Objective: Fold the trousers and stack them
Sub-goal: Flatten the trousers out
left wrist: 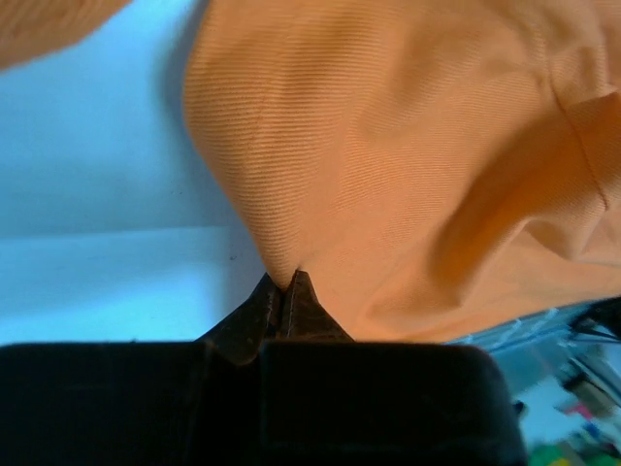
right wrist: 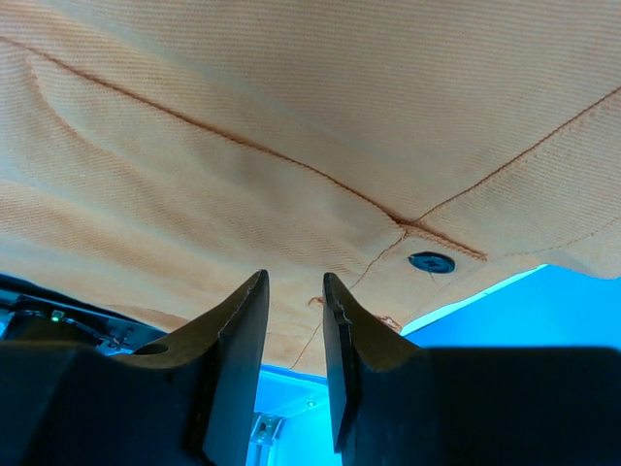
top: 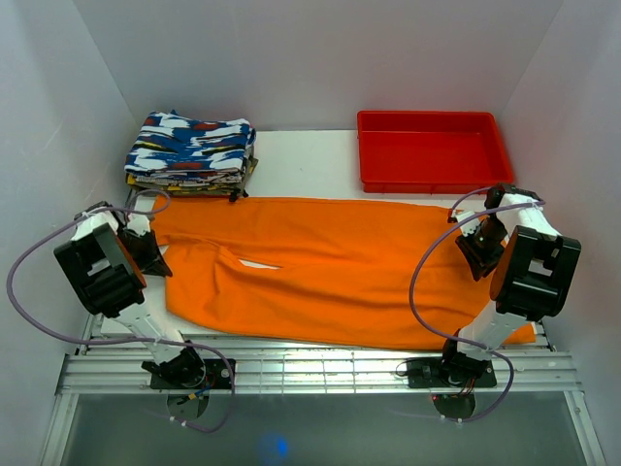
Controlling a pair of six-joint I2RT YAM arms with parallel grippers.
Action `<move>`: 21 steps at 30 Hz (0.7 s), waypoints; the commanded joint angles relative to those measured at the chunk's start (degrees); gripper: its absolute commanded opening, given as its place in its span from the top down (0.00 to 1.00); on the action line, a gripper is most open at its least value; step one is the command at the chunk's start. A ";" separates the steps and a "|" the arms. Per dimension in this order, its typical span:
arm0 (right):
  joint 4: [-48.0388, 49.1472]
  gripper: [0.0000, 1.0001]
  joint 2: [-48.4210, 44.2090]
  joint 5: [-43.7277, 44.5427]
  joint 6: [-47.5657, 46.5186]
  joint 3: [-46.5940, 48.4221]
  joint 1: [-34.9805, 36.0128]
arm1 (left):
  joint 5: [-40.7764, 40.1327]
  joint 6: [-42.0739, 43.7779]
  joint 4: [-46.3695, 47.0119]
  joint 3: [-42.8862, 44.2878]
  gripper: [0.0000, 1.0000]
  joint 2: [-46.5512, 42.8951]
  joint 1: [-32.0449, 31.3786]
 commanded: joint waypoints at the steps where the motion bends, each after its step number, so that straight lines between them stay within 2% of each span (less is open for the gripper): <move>1: -1.91 0.65 -2.55 -0.28 0.60 0.36 0.17 | -1.81 -0.19 3.83 4.46 1.00 -8.28 -6.15; 2: -1.91 0.65 -2.55 -0.37 0.69 0.28 0.26 | -4.00 0.16 4.01 4.29 1.00 -9.60 -10.86; 4: -1.91 0.65 -2.46 -0.55 0.95 -0.16 0.26 | -5.94 -0.36 4.37 2.19 1.00 -12.50 -16.33; 5: -1.91 0.65 -2.38 -0.64 1.04 -0.25 0.43 | -7.87 -1.50 4.72 1.04 1.00 -12.95 -21.84; 8: -1.91 0.65 -2.29 -0.72 1.13 -0.43 0.69 | -11.47 -3.79 6.38 -4.84 1.00 -12.25 -30.82; 9: -1.91 0.65 -2.29 -0.72 1.13 -0.34 0.78 | -12.10 -4.66 6.82 -6.33 0.95 -11.55 -31.91; 10: -1.91 0.65 -2.29 -0.72 1.13 -0.34 0.78 | -12.45 -5.11 7.87 -8.70 0.65 -10.59 -34.79; 12: -2.17 0.65 -2.11 -0.72 1.13 -0.16 0.87 | -11.32 -5.11 8.41 -9.69 0.35 -10.75 -36.84; 14: -2.17 0.64 -2.20 -0.72 1.13 0.01 0.87 | -9.39 -3.98 8.32 -9.08 0.13 -13.46 -37.01; 17: -2.08 0.64 -2.29 -1.08 1.13 -0.16 0.96 | -6.66 -0.99 6.92 -6.54 0.08 -18.38 -36.93; 21: -1.65 0.64 -2.29 -1.43 1.13 -0.95 0.96 | -7.10 0.86 5.16 -3.72 0.03 -23.13 -36.66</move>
